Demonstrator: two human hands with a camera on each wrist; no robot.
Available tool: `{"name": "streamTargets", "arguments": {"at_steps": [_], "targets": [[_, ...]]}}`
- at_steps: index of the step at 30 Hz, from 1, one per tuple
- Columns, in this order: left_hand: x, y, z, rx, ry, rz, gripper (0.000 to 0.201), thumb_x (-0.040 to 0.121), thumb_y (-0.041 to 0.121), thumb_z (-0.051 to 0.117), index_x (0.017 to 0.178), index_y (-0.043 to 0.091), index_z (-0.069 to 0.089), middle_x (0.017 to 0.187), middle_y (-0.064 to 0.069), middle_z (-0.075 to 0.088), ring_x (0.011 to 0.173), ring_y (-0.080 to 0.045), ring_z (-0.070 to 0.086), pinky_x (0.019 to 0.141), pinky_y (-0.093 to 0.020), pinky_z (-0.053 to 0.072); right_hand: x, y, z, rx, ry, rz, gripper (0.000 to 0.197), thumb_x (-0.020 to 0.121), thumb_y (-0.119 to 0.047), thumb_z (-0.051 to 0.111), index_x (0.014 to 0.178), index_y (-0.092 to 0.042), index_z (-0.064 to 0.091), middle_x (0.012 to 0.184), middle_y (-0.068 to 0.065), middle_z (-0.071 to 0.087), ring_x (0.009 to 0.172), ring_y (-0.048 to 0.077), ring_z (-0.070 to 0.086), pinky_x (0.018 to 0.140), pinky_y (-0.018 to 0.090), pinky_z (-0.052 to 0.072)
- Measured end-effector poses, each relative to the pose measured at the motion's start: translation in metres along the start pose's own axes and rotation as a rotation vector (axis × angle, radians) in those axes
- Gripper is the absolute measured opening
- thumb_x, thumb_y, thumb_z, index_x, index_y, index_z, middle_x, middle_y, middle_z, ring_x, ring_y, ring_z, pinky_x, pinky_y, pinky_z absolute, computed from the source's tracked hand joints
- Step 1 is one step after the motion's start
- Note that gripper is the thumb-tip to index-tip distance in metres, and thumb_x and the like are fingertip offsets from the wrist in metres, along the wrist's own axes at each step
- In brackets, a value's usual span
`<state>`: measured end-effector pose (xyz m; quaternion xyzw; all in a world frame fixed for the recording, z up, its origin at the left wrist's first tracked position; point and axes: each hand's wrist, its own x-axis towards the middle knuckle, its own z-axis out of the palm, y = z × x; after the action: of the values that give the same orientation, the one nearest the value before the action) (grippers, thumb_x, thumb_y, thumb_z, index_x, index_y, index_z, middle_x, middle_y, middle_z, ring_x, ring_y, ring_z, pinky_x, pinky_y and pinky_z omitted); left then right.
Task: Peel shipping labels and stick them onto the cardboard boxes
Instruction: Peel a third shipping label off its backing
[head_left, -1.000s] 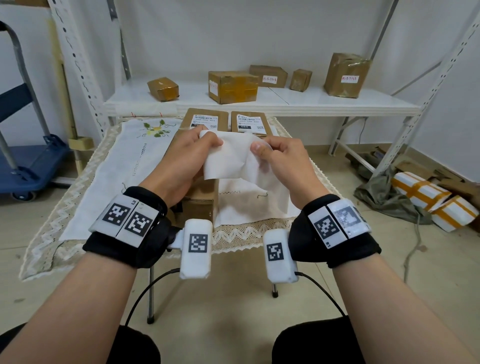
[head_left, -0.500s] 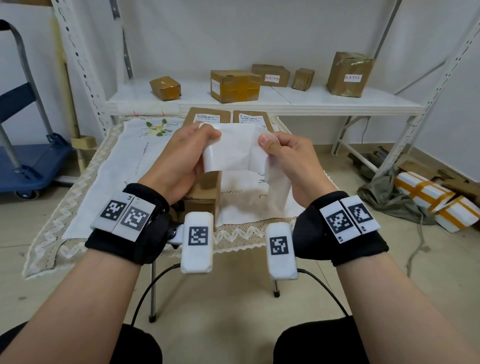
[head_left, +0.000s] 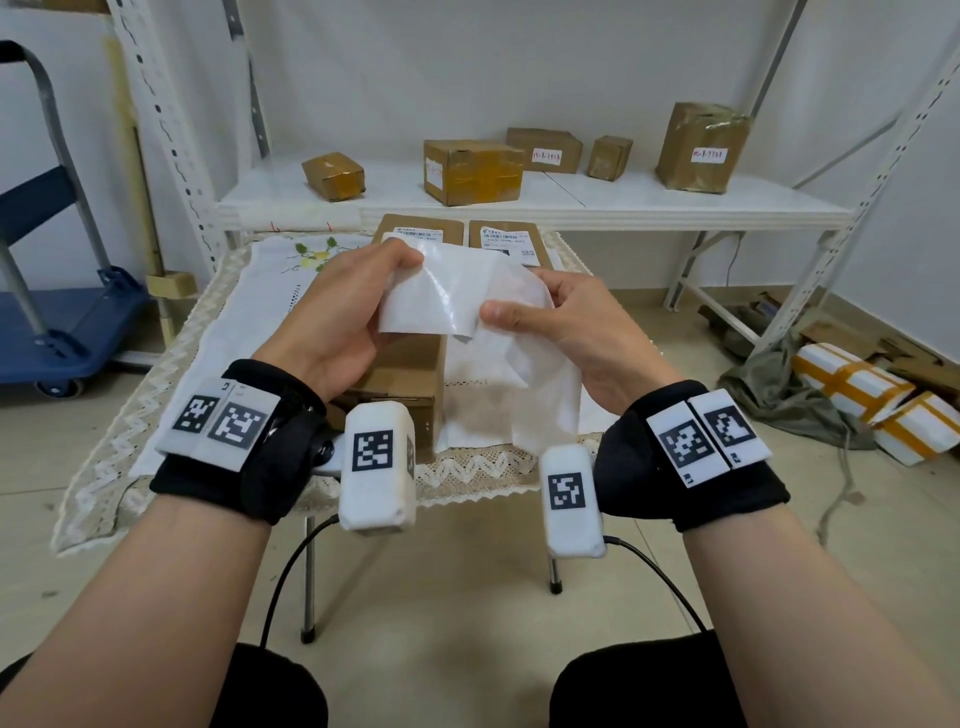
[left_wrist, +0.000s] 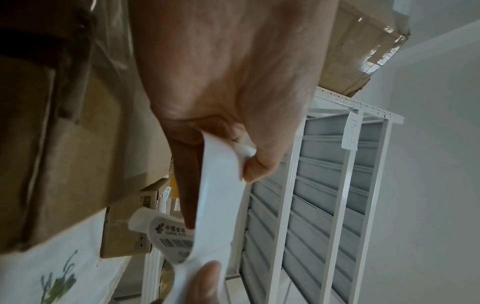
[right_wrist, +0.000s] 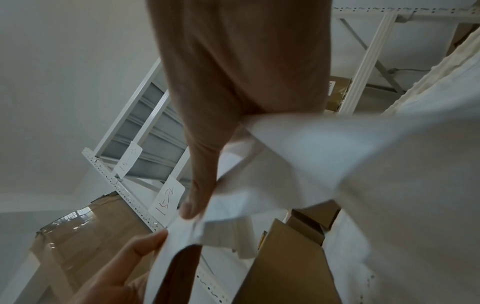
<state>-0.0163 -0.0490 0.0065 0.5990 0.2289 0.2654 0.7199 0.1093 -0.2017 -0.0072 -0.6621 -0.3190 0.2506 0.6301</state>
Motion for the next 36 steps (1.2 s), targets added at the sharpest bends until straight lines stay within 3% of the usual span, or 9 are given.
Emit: {"name": "streamTargets", "arguments": {"at_steps": [3, 7, 10, 13, 17, 21, 28, 31, 36], "targets": [[0.000, 0.001, -0.002, 0.059, -0.020, -0.006, 0.011, 0.096, 0.020, 0.060, 0.104, 0.015, 0.067, 0.098, -0.003, 0.070, 0.091, -0.017, 0.065, 0.062, -0.025, 0.052, -0.001, 0.000, 0.000, -0.141, -0.025, 0.043, 0.040, 0.074, -0.011, 0.089, 0.108, 0.001, 0.074, 0.100, 0.014, 0.079, 0.085, 0.028, 0.076, 0.077, 0.038, 0.064], [-0.002, 0.003, -0.003, 0.084, -0.029, -0.001, 0.012, 0.097, 0.020, 0.059, 0.105, 0.016, 0.067, 0.097, -0.003, 0.070, 0.086, -0.014, 0.066, 0.055, -0.021, 0.052, -0.002, -0.001, 0.001, -0.255, 0.005, 0.012, 0.029, 0.074, -0.013, 0.089, 0.099, -0.006, 0.076, 0.093, 0.006, 0.079, 0.078, 0.018, 0.075, 0.071, 0.030, 0.061], [-0.001, 0.003, -0.002, 0.091, -0.033, -0.009, 0.017, 0.097, 0.021, 0.059, 0.110, 0.014, 0.066, 0.104, -0.006, 0.070, 0.093, -0.016, 0.066, 0.064, -0.024, 0.053, -0.001, 0.000, 0.002, -0.361, 0.053, -0.053, 0.027, 0.078, -0.016, 0.087, 0.101, -0.015, 0.074, 0.090, -0.006, 0.074, 0.077, 0.008, 0.070, 0.068, 0.023, 0.054], [-0.001, 0.003, -0.001, 0.100, -0.044, -0.022, 0.029, 0.097, 0.019, 0.058, 0.122, 0.006, 0.064, 0.108, -0.010, 0.069, 0.098, -0.021, 0.064, 0.087, -0.040, 0.054, 0.004, 0.005, 0.004, -0.514, 0.118, -0.131, 0.031, 0.080, -0.020, 0.087, 0.108, -0.013, 0.075, 0.096, -0.006, 0.070, 0.090, 0.017, 0.066, 0.077, 0.028, 0.050], [-0.002, 0.001, 0.001, 0.127, -0.059, -0.041, 0.033, 0.097, 0.019, 0.058, 0.126, 0.004, 0.061, 0.120, -0.019, 0.069, 0.102, -0.026, 0.065, 0.104, -0.054, 0.048, 0.010, 0.011, 0.003, -0.680, 0.190, -0.186, 0.023, 0.083, -0.020, 0.084, 0.104, -0.014, 0.076, 0.089, -0.005, 0.064, 0.090, 0.019, 0.061, 0.069, 0.025, 0.037], [-0.002, 0.000, 0.003, 0.137, -0.073, -0.050, 0.012, 0.098, 0.018, 0.057, 0.105, 0.013, 0.066, 0.107, -0.013, 0.071, 0.100, -0.027, 0.065, 0.098, -0.051, 0.051, 0.013, 0.015, 0.001, -0.793, 0.236, -0.189, 0.014, 0.085, -0.021, 0.080, 0.096, -0.014, 0.075, 0.083, 0.001, 0.065, 0.088, 0.027, 0.065, 0.070, 0.035, 0.048], [0.000, -0.004, 0.003, 0.168, -0.091, -0.037, 0.013, 0.099, 0.018, 0.055, 0.105, 0.013, 0.065, 0.099, -0.010, 0.070, 0.091, -0.024, 0.065, 0.073, -0.037, 0.054, 0.015, 0.020, 0.000, -0.876, 0.301, -0.219, 0.028, 0.087, -0.022, 0.073, 0.116, -0.025, 0.075, 0.104, 0.007, 0.072, 0.101, 0.032, 0.063, 0.081, 0.040, 0.053], [0.001, -0.005, 0.004, 0.184, -0.093, -0.033, 0.013, 0.099, 0.018, 0.055, 0.107, 0.011, 0.063, 0.098, -0.011, 0.068, 0.087, -0.023, 0.064, 0.068, -0.035, 0.054, 0.014, 0.019, 0.001, -0.892, 0.313, -0.227, 0.026, 0.087, -0.021, 0.071, 0.112, -0.024, 0.075, 0.101, 0.006, 0.072, 0.098, 0.032, 0.064, 0.080, 0.044, 0.055], [0.001, -0.006, 0.004, 0.214, -0.088, -0.014, 0.006, 0.098, 0.018, 0.056, 0.101, 0.014, 0.060, 0.097, -0.011, 0.066, 0.086, -0.022, 0.063, 0.071, -0.032, 0.051, 0.012, 0.016, -0.001, -0.808, 0.188, -0.090, 0.015, 0.081, -0.019, 0.079, 0.091, -0.021, 0.068, 0.085, 0.001, 0.064, 0.088, 0.027, 0.064, 0.072, 0.035, 0.051]]}}
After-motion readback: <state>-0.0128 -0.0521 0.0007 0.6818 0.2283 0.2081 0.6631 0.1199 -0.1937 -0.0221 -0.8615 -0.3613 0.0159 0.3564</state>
